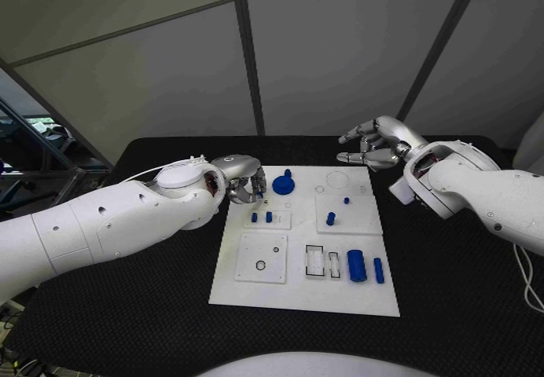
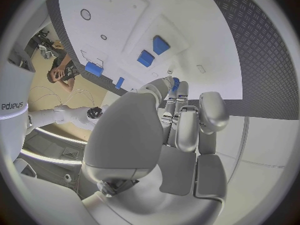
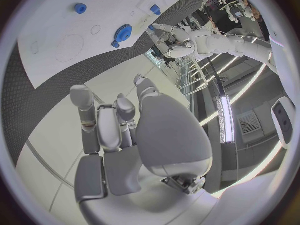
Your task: Assemble the parts on the task board
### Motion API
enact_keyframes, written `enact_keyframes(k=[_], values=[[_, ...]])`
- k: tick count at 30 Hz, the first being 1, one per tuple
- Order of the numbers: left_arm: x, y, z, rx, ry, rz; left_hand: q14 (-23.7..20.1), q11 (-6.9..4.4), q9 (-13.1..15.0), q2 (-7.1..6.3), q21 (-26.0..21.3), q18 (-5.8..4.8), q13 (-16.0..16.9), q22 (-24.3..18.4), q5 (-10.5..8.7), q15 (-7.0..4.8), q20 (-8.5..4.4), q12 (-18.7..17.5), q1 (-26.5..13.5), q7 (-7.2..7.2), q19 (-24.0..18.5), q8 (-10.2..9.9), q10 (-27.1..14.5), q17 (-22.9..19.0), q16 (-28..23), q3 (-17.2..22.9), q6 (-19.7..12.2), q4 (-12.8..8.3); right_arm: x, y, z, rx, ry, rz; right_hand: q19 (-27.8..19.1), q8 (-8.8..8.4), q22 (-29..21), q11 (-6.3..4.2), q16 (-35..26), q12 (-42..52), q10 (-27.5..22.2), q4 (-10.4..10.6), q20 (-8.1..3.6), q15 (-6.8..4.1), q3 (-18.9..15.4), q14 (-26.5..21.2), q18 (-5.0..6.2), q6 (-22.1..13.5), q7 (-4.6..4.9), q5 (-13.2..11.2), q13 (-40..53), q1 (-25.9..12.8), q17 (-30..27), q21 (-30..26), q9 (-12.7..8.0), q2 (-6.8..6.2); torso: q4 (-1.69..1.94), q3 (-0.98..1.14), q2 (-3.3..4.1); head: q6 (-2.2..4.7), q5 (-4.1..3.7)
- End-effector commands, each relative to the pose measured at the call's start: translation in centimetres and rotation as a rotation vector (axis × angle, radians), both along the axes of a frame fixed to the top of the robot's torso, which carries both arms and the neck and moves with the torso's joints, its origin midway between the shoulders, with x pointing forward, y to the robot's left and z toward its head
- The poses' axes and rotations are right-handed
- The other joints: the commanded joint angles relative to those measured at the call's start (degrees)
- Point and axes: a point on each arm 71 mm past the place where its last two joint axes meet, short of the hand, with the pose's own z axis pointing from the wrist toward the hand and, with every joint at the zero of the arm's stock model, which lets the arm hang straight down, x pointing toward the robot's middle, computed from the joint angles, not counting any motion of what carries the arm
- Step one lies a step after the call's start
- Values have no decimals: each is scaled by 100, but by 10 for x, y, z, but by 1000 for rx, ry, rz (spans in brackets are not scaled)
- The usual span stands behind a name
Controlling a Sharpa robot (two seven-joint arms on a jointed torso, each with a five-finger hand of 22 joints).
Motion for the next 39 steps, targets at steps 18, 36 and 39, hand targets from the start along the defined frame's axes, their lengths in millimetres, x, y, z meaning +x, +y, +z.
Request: enact_keyframes(k=[18, 36, 39], values=[[3, -7, -5, -6, 26, -9, 110, 0, -5, -4, -1, -537, 3, 2, -6, -17, 15, -21, -74, 3, 28, -26, 53, -15, 28, 26, 41, 13, 0, 2, 1, 0, -6, 11, -26, 32, 1, -4, -16, -1, -9, 25, -9, -36, 0, 45, 94, -41, -7, 21, 7, 4, 8, -37, -7, 18, -1, 3, -1, -13, -18], [2, -15, -10, 8, 55, -26, 101, -8, -4, -17, -28, -532, 10, -8, -11, -21, 14, -36, -136, -7, 16, -32, 86, -47, 19, 10, 67, 18, 0, 2, 1, 1, -6, 12, -26, 32, 1, -4, -16, -1, -9, 25, -9, -36, 0, 45, 94, -41, -7, 21, 7, 4, 8, -37, -7, 18, 1, 3, -2, -31, -31], [2, -15, -11, 15, 63, -23, 90, -18, -3, -10, -47, -528, 14, -16, -106, -26, 10, -47, -141, -16, 7, -38, 98, -79, 7, 13, 76, 4, 0, 2, 1, 1, -7, 12, -26, 32, 1, -4, -16, -1, -9, 25, -9, -36, 0, 45, 94, -41, -7, 21, 7, 4, 8, -37, -7, 18, 2, 6, -5, -36, -33]])
